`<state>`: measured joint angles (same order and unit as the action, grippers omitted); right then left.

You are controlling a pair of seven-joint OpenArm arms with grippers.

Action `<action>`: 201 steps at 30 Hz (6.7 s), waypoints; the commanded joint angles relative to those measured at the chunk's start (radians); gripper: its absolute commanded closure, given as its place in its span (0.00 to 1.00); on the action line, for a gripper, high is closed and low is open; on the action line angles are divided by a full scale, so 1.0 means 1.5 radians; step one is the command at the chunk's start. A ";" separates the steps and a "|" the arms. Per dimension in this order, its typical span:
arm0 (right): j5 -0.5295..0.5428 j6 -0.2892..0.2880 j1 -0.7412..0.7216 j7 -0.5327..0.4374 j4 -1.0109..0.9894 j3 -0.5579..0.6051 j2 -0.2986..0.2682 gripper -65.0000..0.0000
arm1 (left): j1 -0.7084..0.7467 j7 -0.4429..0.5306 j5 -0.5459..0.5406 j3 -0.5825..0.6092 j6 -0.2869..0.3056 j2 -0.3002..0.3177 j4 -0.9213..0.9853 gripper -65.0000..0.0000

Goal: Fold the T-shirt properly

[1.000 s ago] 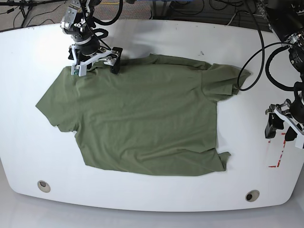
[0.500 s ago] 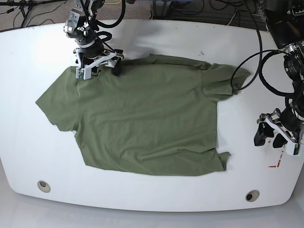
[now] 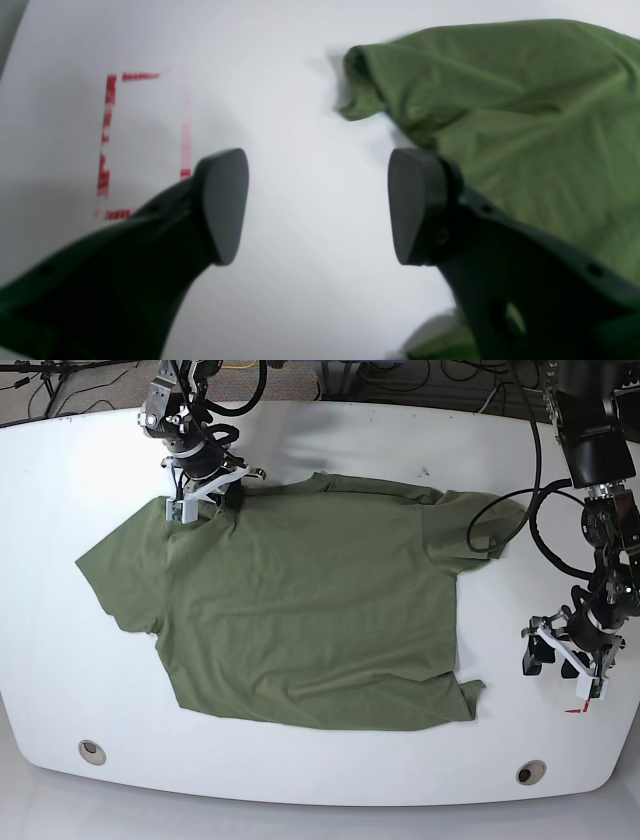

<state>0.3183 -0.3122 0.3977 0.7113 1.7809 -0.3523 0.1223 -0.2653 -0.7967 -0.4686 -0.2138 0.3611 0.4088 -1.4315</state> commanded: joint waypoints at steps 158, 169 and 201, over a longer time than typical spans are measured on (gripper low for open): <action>0.100 -0.011 -0.597 0.021 -0.104 0.104 -0.425 0.99 | -0.258 -0.045 0.051 -0.062 -0.007 -0.082 -0.247 1.00; 0.114 -0.015 -0.783 0.022 -0.172 0.197 -0.473 0.98 | -0.424 -0.129 0.048 -0.062 -0.007 -0.060 -0.245 1.00; 0.115 -0.015 -0.318 0.095 0.009 0.069 -0.425 0.98 | -0.005 -0.221 -0.003 -0.101 -0.003 -0.062 -0.376 1.00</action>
<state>0.5041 -0.3462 -0.1326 0.8665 1.7462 -0.2253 -0.5072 -0.3267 -1.1564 -0.4961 -0.3347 0.3634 0.2955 -1.9648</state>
